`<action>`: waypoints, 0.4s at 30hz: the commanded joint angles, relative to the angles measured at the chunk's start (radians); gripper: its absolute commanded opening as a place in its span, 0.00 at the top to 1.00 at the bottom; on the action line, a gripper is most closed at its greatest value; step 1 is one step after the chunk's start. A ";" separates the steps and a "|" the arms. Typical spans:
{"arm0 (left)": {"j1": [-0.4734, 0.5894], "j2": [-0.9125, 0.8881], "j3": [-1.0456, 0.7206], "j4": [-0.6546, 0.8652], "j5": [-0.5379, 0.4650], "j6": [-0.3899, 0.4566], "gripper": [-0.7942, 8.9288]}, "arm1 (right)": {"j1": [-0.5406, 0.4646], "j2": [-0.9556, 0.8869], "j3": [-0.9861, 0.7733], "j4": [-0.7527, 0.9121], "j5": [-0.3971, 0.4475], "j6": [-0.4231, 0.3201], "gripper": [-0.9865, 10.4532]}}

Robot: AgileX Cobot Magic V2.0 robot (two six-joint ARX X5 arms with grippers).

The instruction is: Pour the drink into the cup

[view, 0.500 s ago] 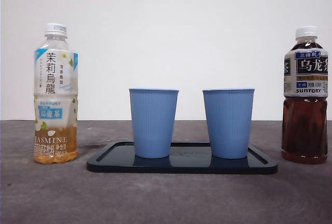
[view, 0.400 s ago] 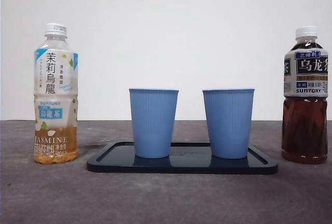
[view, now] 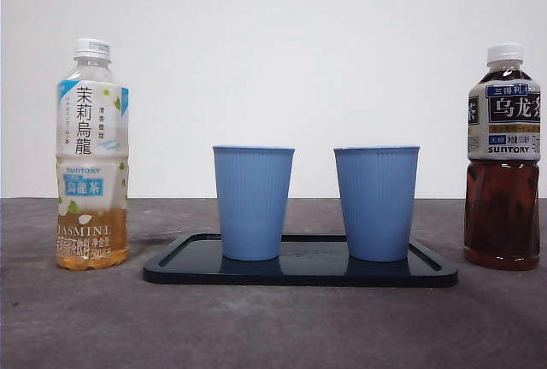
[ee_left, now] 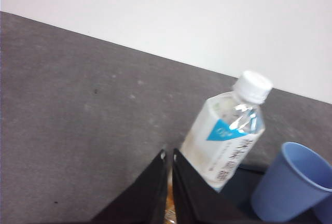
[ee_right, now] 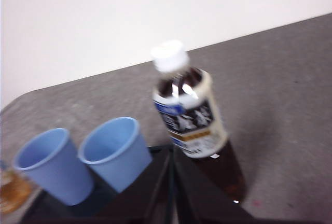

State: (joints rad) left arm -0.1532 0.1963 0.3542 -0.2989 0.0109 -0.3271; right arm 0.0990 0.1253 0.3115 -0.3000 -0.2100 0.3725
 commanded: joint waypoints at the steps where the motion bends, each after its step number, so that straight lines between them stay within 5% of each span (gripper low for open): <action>1: -0.006 0.058 0.083 -0.021 0.056 0.034 0.90 | 0.004 0.045 0.068 -0.023 -0.031 0.011 0.90; 6: -0.006 0.161 0.196 -0.071 0.155 0.120 0.90 | 0.004 0.138 0.173 -0.087 -0.108 -0.035 0.90; 12: -0.006 0.278 0.294 -0.107 0.320 0.212 0.90 | 0.004 0.266 0.282 -0.182 -0.233 -0.192 0.90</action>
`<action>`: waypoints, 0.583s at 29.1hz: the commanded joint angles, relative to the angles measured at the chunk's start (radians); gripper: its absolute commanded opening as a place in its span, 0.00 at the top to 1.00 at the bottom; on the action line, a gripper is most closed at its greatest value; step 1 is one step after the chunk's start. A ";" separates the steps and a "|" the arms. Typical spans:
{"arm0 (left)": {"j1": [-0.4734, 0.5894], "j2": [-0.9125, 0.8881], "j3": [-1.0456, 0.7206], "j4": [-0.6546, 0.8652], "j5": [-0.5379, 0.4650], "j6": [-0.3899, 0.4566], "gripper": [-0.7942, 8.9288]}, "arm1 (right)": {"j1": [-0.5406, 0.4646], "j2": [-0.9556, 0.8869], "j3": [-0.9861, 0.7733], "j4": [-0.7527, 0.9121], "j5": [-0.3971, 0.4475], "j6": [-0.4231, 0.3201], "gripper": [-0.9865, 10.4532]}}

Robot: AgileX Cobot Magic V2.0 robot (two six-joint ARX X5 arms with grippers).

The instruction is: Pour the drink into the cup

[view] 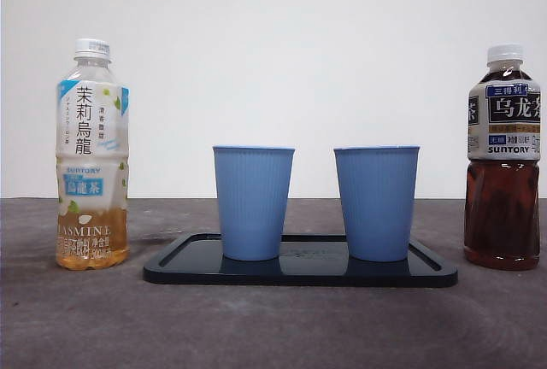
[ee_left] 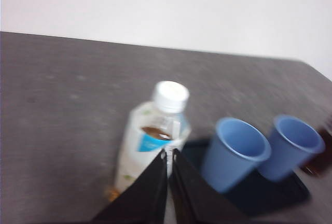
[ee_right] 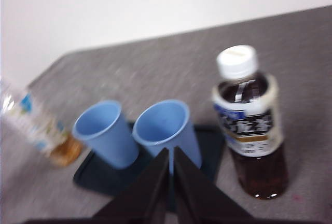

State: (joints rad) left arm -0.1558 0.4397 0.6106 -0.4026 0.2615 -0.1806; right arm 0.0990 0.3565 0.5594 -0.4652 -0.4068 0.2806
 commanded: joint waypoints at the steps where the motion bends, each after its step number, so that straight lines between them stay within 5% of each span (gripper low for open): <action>1: -0.003 0.055 0.049 -0.003 0.114 0.071 0.90 | 0.004 0.056 0.049 -0.030 -0.055 -0.128 0.90; 8: -0.012 0.126 0.067 -0.006 0.305 0.110 0.90 | 0.004 0.121 0.084 -0.047 -0.173 -0.211 0.90; 14: -0.024 0.130 0.067 -0.010 0.309 0.131 0.89 | 0.004 0.121 0.084 -0.052 -0.167 -0.214 0.90; 17: -0.024 0.130 0.067 -0.010 0.309 0.140 0.82 | 0.004 0.121 0.084 -0.052 -0.167 -0.214 0.81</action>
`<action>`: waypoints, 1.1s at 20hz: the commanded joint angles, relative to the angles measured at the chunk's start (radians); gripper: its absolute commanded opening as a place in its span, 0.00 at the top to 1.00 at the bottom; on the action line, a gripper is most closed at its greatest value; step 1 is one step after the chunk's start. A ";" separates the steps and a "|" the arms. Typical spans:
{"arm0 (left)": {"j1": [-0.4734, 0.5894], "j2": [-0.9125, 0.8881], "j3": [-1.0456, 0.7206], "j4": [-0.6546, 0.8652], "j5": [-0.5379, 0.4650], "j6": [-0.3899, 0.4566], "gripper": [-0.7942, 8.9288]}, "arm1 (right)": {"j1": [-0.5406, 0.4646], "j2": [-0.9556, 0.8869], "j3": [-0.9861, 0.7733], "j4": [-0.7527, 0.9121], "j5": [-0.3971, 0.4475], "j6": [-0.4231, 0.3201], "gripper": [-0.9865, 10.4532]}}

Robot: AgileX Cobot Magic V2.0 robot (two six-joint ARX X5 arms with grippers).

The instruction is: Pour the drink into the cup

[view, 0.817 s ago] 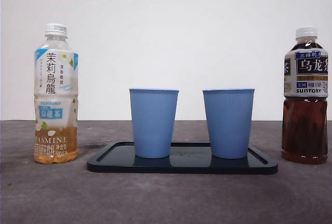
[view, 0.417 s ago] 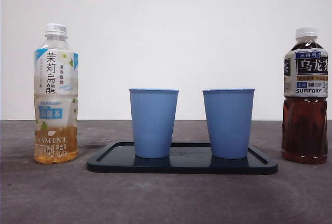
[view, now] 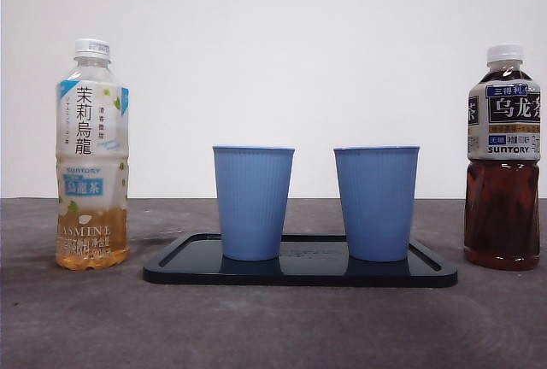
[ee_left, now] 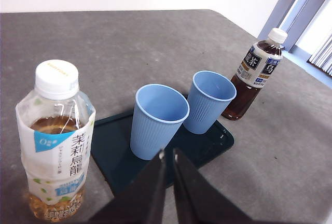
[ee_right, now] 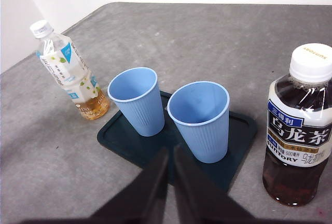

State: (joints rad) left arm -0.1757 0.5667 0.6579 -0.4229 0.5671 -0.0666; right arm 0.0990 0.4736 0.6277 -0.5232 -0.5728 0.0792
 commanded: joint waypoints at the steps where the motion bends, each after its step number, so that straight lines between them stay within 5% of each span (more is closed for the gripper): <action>1: -0.004 0.003 0.019 0.011 0.003 0.026 0.77 | 0.004 0.004 0.016 0.005 0.002 -0.012 0.74; 5: -0.004 0.003 0.019 0.011 0.003 0.025 0.45 | 0.004 0.004 0.016 0.005 0.005 -0.008 0.48; 7: -0.004 0.003 0.019 0.011 0.003 0.025 0.39 | 0.004 0.004 0.016 0.005 0.004 -0.008 0.43; 15: -0.005 0.004 0.019 -0.035 0.006 -0.008 0.37 | 0.004 0.012 0.014 0.005 0.019 0.053 0.43; 22: -0.010 0.004 0.019 -0.040 0.006 -0.010 0.37 | 0.005 0.046 -0.007 0.011 0.217 0.069 0.43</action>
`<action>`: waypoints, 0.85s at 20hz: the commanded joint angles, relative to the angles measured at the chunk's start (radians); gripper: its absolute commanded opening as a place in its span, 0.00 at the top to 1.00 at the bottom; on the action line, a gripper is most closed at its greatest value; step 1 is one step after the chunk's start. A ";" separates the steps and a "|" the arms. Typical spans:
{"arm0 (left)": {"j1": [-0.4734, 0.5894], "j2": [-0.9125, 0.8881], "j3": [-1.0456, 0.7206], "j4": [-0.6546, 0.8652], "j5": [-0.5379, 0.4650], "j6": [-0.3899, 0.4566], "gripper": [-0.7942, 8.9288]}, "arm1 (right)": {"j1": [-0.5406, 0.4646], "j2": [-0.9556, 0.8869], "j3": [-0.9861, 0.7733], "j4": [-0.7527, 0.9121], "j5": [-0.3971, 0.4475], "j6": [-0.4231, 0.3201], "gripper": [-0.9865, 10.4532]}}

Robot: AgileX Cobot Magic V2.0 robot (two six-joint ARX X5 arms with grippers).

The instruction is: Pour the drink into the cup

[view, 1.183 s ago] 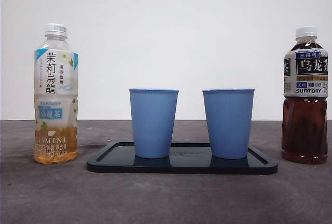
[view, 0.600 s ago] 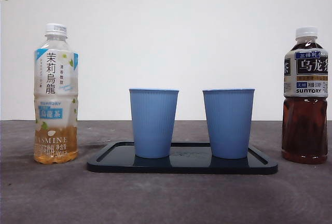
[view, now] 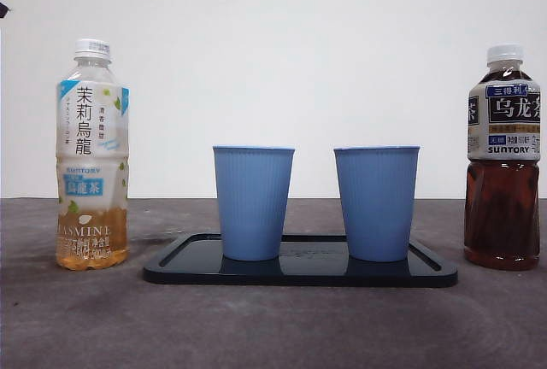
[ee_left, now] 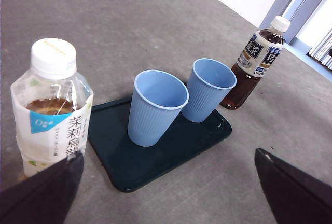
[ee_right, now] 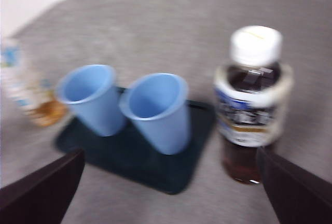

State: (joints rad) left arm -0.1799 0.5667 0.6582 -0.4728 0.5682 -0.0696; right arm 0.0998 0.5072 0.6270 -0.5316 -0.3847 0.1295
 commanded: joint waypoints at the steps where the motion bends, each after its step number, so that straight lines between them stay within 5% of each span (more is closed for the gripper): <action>1: -0.007 0.005 0.018 0.010 0.005 -0.007 0.37 | 0.004 0.021 -0.015 0.041 0.040 0.023 0.43; 8: -0.017 0.023 0.018 0.015 0.004 -0.006 0.37 | 0.052 0.094 -0.122 0.280 0.113 0.052 0.43; 13: -0.017 0.043 0.018 0.024 0.004 -0.006 0.37 | 0.071 0.152 -0.279 0.570 0.260 0.081 0.43; 17: -0.017 0.048 0.018 0.026 0.004 -0.007 0.37 | 0.071 0.233 -0.371 0.816 0.281 0.092 0.43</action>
State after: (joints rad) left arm -0.1932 0.6094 0.6582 -0.4664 0.5686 -0.0696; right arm 0.1684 0.7372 0.2527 0.2676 -0.1078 0.2085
